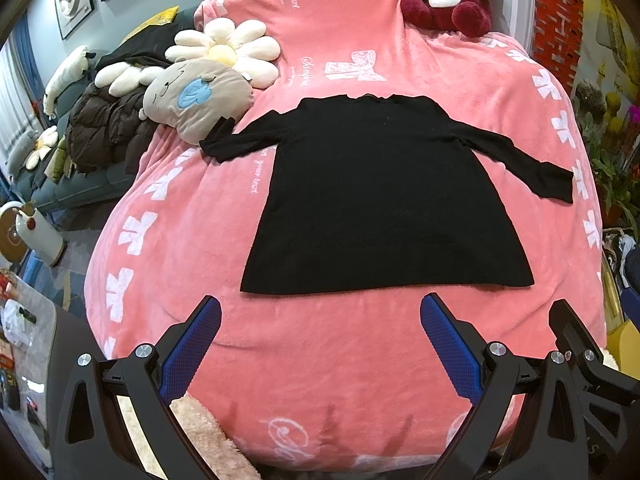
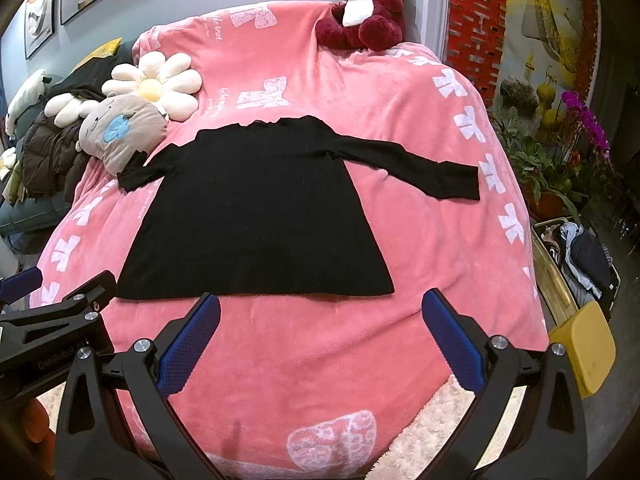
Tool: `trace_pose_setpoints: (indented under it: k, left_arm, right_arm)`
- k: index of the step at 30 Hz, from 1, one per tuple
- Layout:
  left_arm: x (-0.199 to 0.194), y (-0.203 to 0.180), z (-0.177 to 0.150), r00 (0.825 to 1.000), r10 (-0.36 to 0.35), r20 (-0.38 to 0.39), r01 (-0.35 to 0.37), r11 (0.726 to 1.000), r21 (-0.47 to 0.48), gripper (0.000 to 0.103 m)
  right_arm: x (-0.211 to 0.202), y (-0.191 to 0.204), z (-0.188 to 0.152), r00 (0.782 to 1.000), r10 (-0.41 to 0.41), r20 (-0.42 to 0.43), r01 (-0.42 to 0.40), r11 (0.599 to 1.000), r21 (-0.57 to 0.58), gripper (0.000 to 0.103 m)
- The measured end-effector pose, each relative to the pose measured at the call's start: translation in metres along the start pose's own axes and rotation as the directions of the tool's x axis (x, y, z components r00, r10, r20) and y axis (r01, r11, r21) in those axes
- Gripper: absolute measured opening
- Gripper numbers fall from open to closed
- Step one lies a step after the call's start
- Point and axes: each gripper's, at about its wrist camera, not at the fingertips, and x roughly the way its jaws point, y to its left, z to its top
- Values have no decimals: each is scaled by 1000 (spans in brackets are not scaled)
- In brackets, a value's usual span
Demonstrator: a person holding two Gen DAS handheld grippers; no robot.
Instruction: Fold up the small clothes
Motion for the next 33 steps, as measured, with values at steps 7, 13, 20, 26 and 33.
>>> trace_pose_setpoints:
  k: [7,13,20,26,33]
  left_arm:
    - [3,-2,-1,1000,5,-9,-5,1000,0,98]
    - [5,-3,-2,1000,0,-11,0,1000,2,98]
    - [11,-5,1,1000,6,-23,-5,1000,6,98]
    - [25,-6,8,999,11,-43,-11,1000,2,98]
    - [33,-9,12,998,12,-58,-12,1000,4,98]
  right_arm:
    - [1,1,-1,1000,1,0,-1,1000,-5,98]
    - [3,2,0,1000,0,0,0,1000,-9,98]
    - [9,3,5,1000,-1,-11,1,1000,-14,98]
    - [23,5,11,999,3,-37,-3,1000,-13,98]
    - [32,3,10,999,2,-49,-2,1000,1,98]
